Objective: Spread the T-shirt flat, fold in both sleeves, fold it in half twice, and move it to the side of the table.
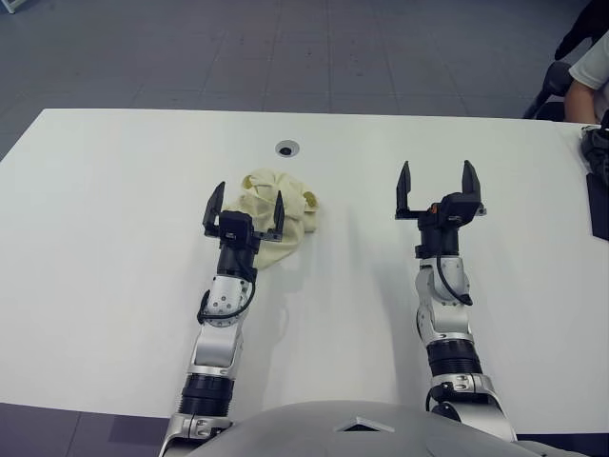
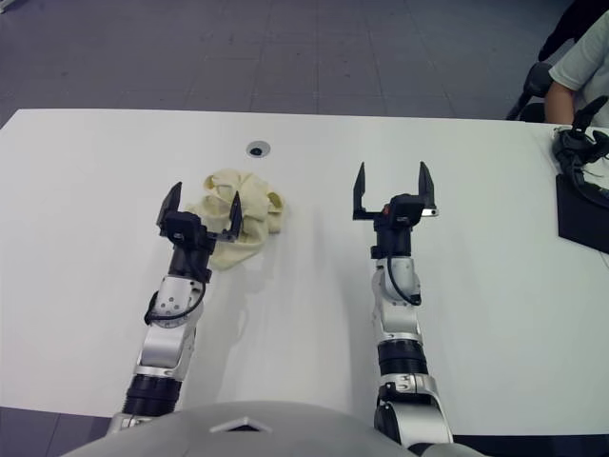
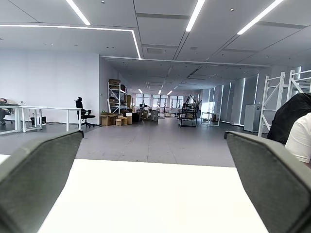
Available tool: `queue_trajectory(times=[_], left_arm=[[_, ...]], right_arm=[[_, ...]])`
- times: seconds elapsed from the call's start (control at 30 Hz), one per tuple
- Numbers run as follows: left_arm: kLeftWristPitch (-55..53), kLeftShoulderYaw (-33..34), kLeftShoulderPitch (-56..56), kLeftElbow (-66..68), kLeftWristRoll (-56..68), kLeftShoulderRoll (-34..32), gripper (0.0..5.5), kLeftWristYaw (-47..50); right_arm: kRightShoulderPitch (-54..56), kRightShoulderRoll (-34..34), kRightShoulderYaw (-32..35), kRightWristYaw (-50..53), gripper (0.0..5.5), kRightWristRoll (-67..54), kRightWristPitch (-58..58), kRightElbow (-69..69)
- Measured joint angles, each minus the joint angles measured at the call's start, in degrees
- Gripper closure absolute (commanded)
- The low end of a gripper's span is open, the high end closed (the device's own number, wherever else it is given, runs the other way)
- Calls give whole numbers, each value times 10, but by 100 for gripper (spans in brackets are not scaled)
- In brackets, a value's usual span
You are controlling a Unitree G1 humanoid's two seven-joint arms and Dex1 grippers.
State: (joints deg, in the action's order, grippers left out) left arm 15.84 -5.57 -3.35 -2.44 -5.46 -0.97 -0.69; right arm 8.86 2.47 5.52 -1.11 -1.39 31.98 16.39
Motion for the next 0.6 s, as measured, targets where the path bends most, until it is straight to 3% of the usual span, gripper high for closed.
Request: queue_trajectory(times=[0.6], left_arm=[[-9, -18, 5, 18, -14, -3, 11, -6]], right_arm=[[0, -6, -7, -9, 10, -2, 0, 9]])
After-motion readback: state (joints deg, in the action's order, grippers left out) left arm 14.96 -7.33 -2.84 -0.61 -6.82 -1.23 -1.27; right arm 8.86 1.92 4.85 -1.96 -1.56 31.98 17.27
